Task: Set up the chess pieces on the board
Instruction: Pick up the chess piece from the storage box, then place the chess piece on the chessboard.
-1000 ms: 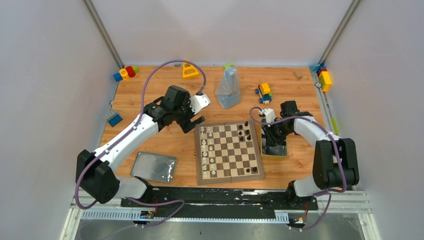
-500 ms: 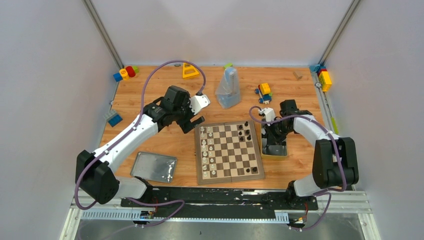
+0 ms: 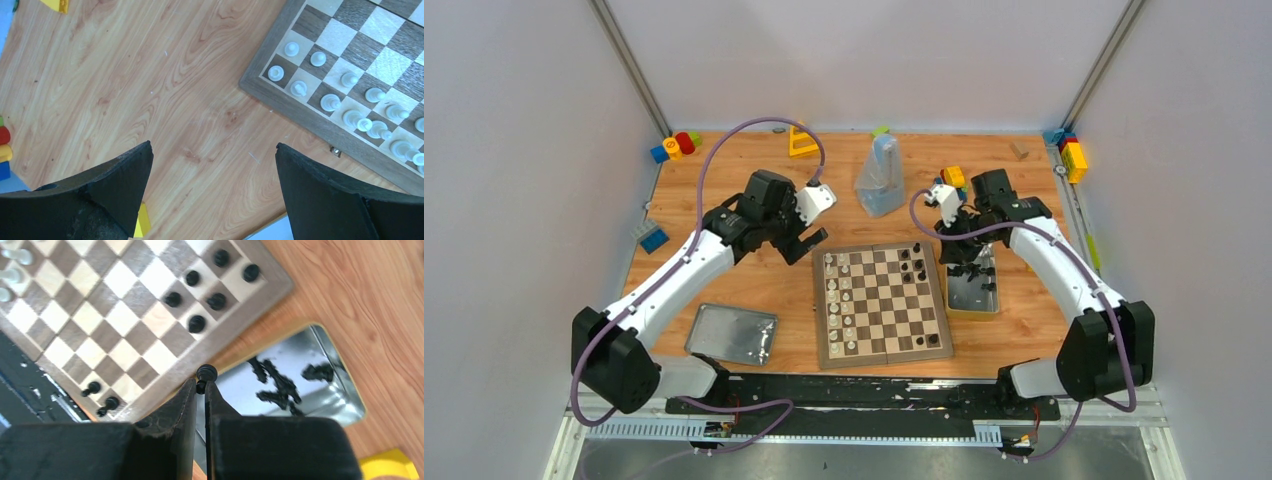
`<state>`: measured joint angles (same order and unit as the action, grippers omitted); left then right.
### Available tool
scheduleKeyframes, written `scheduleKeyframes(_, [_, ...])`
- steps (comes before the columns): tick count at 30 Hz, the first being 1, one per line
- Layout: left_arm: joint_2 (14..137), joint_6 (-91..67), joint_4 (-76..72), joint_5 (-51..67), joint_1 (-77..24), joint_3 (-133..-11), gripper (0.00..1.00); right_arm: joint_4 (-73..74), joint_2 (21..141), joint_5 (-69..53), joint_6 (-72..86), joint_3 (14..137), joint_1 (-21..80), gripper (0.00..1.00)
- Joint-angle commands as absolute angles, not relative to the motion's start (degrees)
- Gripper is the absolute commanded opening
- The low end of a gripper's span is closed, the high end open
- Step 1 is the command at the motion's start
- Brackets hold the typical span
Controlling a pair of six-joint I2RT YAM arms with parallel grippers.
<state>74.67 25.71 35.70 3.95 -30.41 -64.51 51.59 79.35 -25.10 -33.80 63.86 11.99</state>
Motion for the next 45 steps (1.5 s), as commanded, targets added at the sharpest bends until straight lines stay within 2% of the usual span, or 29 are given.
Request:
scheduleKeyframes(1, [72.7, 23.0, 33.7, 4.0, -28.0, -65.3, 1.00, 53.1, 79.5, -29.1, -31.3, 66.6, 17.9, 0.00])
scheduleKeyframes(10, [71.5, 20.4, 33.3, 5.2, -22.1, -65.6, 1.00, 50.4, 81.8, -28.5, -30.7, 61.5, 30.2, 0.00])
scheduleKeyframes(16, [70.8, 20.2, 33.2, 5.6, -20.7, -65.5, 1.00, 49.0, 80.3, -26.1, -30.6, 55.8, 34.8, 0.00])
scheduleKeyframes(25, [71.0, 20.3, 33.3, 6.1, -20.4, -65.4, 1.00, 47.0, 79.0, -25.1, -30.1, 50.9, 36.6, 0.00])
scheduleKeyframes(45, [71.3, 20.6, 33.5, 6.4, -20.4, -65.4, 1.00, 47.8, 77.9, -22.9, -31.0, 49.7, 38.5, 0.00])
